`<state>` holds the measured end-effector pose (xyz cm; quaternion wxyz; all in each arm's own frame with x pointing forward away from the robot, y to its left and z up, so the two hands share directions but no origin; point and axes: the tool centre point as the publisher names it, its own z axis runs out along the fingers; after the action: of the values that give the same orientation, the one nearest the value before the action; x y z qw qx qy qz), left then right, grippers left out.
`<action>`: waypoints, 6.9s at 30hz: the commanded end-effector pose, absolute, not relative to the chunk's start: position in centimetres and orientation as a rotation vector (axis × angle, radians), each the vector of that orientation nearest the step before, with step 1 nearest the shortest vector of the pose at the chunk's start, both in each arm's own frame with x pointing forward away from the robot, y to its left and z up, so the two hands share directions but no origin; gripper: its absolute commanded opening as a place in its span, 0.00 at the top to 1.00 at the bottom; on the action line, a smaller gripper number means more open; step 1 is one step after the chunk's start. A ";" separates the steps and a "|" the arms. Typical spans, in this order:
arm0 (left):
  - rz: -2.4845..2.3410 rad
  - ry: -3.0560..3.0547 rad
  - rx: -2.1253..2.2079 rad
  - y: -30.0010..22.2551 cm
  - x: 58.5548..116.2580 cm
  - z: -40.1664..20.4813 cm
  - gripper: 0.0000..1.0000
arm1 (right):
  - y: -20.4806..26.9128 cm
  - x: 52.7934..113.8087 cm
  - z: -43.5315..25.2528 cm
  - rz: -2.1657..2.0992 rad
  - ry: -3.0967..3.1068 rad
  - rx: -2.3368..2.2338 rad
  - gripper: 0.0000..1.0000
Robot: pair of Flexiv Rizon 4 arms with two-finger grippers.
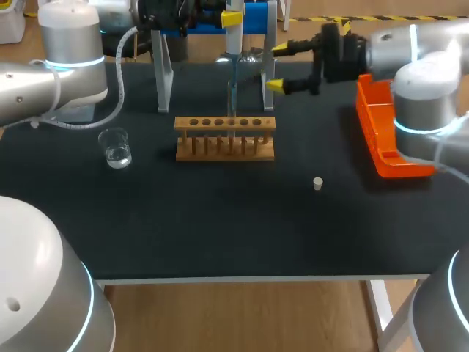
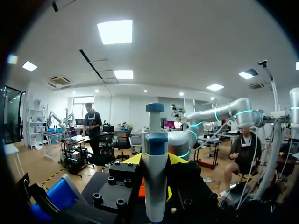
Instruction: Invert the test tube, pick up the pipette, mount the tip to pipette, aspirate from beaker and dispense into the tube, eject the tip, return the pipette, and cap with the stopper.
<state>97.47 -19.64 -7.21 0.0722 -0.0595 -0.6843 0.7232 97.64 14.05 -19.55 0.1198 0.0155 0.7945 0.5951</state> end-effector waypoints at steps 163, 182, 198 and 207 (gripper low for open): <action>2.169 -2.056 -0.181 -19.6 97.6 -7.1 1.00 | 16.8 95.5 2.2 2.160 2.136 -0.020 0.00; 2.169 -2.056 -0.181 -19.6 97.6 -7.1 1.00 | 12.7 92.7 -9.7 1.900 2.235 -0.159 0.00; 2.169 -2.056 -0.181 -19.6 97.6 -7.1 1.00 | 16.6 95.7 -22.0 1.756 2.388 -0.017 0.00; 2.169 -2.056 -0.181 -19.6 97.6 -7.1 1.00 | 18.3 96.1 -25.0 1.746 2.436 -0.012 0.00</action>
<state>97.48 -19.65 -7.20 0.0723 -0.0594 -0.6843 0.7232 95.40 17.40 -24.38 0.0739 -0.0023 0.8104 0.5812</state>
